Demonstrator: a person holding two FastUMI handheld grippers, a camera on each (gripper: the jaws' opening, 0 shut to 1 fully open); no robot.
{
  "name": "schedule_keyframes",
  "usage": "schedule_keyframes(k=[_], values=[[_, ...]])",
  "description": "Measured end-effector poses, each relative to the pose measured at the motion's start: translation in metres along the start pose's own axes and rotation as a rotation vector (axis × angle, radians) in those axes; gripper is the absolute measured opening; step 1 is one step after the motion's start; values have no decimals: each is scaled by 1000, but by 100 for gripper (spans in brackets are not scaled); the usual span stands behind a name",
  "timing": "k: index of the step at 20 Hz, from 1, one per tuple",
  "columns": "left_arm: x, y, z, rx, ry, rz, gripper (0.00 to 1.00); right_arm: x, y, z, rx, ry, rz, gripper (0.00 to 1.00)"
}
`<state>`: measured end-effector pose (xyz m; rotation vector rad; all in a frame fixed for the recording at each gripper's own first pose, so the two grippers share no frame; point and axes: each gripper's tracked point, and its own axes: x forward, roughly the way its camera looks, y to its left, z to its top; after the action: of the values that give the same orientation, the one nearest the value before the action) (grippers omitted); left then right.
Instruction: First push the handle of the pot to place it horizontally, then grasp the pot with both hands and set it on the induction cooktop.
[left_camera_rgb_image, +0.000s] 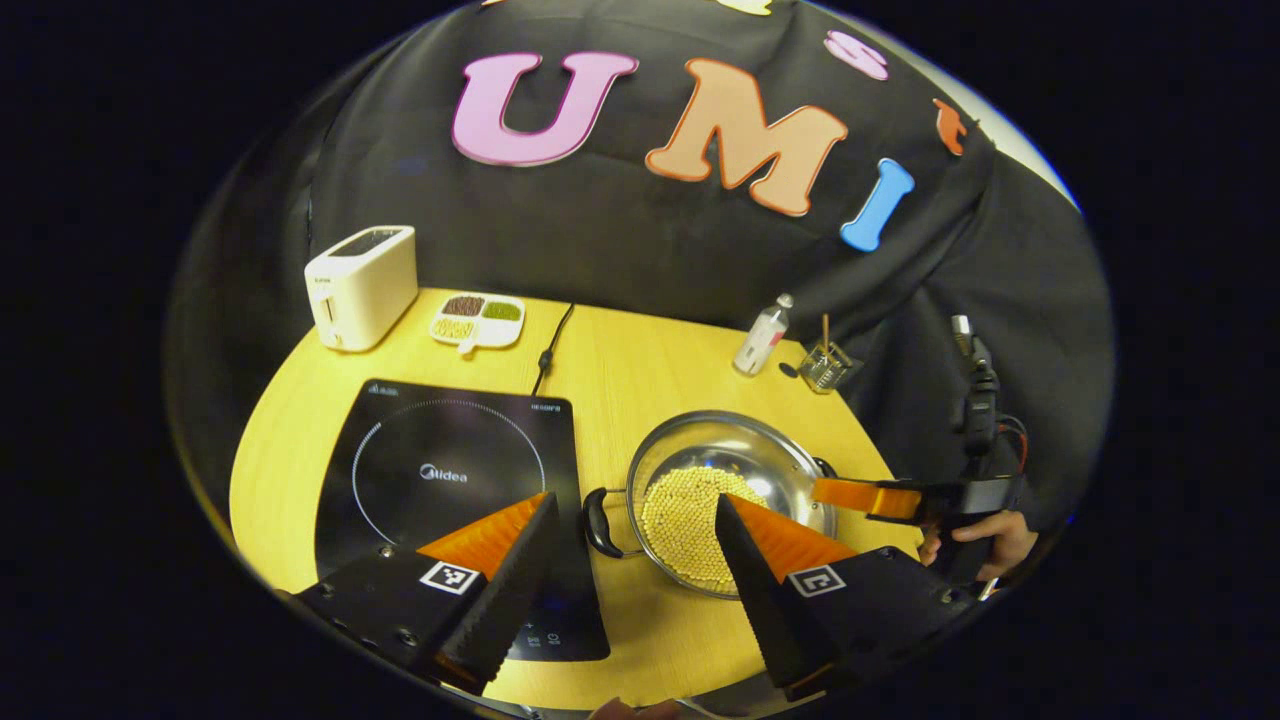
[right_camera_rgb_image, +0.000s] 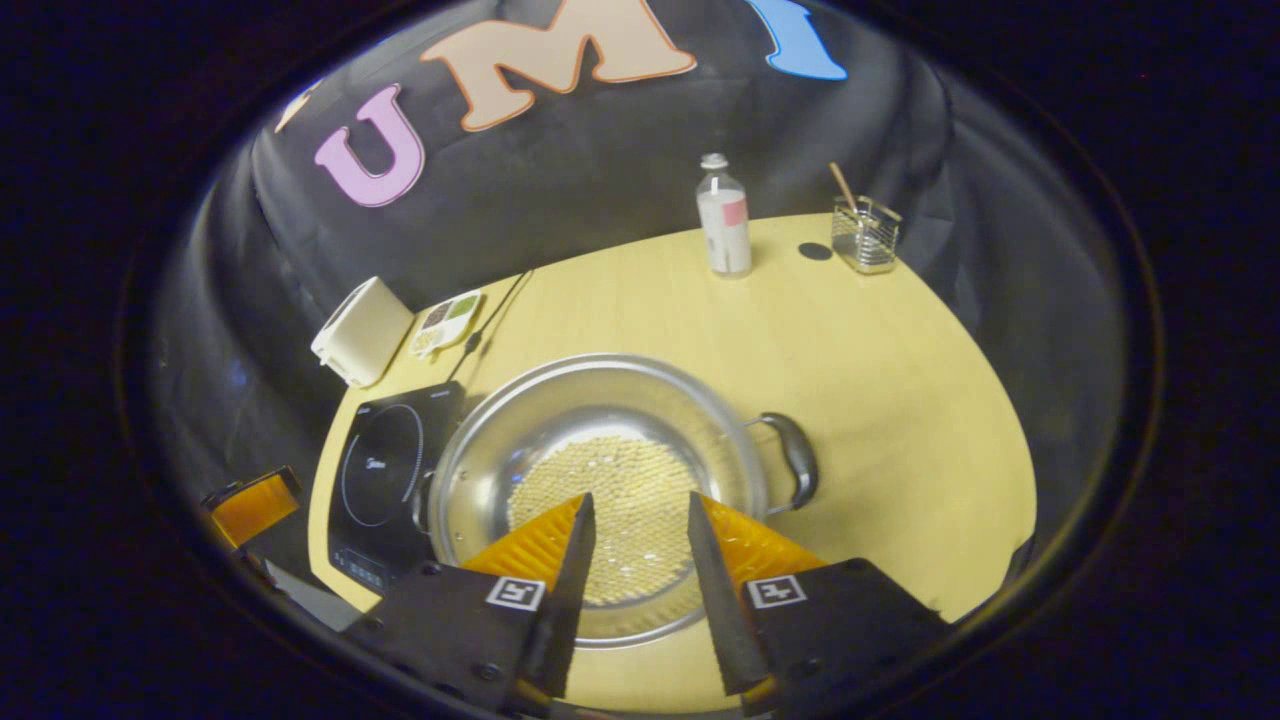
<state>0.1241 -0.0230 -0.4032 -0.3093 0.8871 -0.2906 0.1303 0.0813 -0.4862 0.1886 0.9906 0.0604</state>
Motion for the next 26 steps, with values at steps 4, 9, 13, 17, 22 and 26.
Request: schedule_keyframes(k=[4, 9, 13, 17, 22, 26], values=[[28, 11, -23, 4, 91, 82, 96, 14, -39, 14, -56, -22, -41, 77], [65, 27, -56, 0, 205, 145, 94, 42, -54, 8, -138, 8, -44, 78], [86, 34, -78, -67, 279, 183, 87, 65, -52, -7, -143, 77, -19, 78], [100, 35, -70, 22, 282, 183, 75, 78, -58, -17, -158, 115, -27, 81], [112, 27, -70, 80, 338, 204, 63, 82, -74, -25, -136, 150, -47, 75], [121, 16, -72, 100, 352, 195, 63, 76, -80, -29, -73, 176, -34, 75]])
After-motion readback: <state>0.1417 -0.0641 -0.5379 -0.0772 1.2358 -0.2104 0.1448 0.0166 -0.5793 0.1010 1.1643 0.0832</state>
